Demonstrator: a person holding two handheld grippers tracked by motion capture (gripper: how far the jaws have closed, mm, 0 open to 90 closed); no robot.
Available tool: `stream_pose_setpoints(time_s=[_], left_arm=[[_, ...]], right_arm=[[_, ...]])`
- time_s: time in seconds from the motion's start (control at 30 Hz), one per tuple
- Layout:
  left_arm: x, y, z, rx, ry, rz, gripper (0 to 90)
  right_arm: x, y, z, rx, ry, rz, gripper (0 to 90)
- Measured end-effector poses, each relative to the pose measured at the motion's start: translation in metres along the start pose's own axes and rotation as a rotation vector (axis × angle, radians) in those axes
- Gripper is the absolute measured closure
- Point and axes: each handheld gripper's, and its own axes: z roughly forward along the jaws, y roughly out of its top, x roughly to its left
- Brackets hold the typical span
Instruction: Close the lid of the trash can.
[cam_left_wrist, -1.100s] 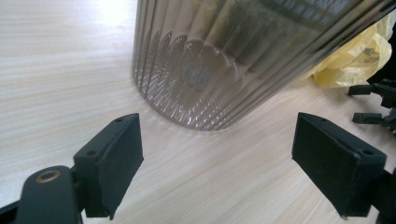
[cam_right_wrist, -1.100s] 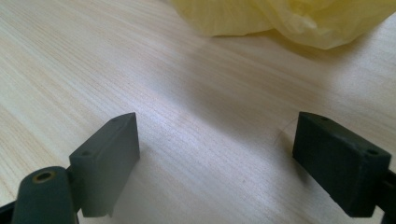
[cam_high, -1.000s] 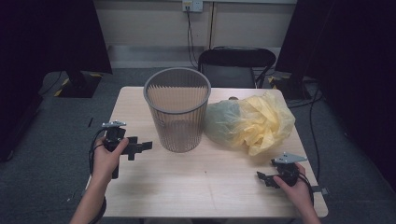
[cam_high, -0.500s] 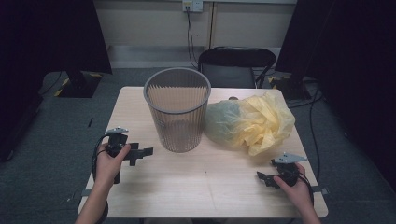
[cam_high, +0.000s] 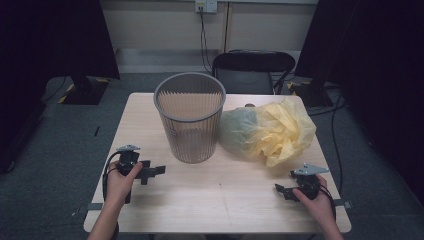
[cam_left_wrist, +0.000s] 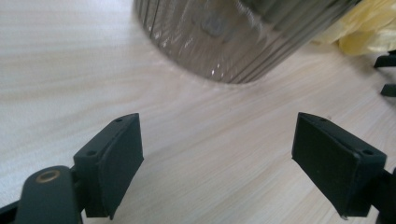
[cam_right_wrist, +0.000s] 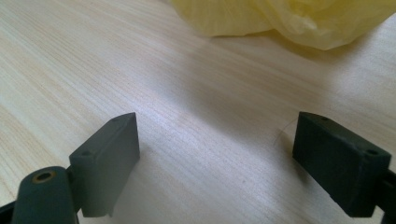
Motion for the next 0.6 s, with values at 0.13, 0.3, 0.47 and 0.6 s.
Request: stream_pose_setpoints(time_s=[0.13, 0.3, 0.47, 0.6], left_arm=[[0.0004, -0.0043, 0.0024, 0.011, 0.004, 0.011, 16.0], [0.0013, -0.0085, 0.0028, 0.021, 0.014, 0.019, 16.0], [0.0016, -0.0103, 0.0027, 0.03, 0.021, 0.021, 16.0], [0.0007, -0.0107, 0.0029, 0.036, 0.025, 0.029, 16.0]], right_arm=[[0.0, 0.0, 0.0, 0.0, 0.0, 0.0, 13.9], [0.0, 0.0, 0.0, 0.0, 0.0, 0.0, 13.9], [0.0, 0.0, 0.0, 0.0, 0.0, 0.0, 13.9], [0.0, 0.0, 0.0, 0.0, 0.0, -0.001, 13.9]])
